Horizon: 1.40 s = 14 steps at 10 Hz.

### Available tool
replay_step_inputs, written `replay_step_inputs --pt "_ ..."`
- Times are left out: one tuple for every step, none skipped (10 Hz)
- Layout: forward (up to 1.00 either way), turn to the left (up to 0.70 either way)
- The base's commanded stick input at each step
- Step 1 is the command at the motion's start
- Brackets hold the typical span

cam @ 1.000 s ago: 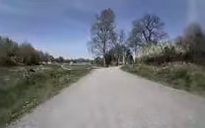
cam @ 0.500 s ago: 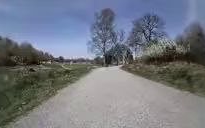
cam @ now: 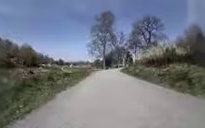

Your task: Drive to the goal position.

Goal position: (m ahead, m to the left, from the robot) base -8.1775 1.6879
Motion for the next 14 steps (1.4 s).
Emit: replay_step_inputs --pt "0.85 0.0" --pt "0.85 0.0" --pt "0.85 0.0" --pt "0.85 0.0" --pt "0.85 0.0" --pt "0.85 0.0" --pt "0.85 0.0" --pt "0.85 0.0" --pt "0.85 0.0" --pt "0.85 0.0" --pt "0.85 0.0" --pt "0.85 0.0" --pt "0.85 0.0" --pt "0.85 0.0"
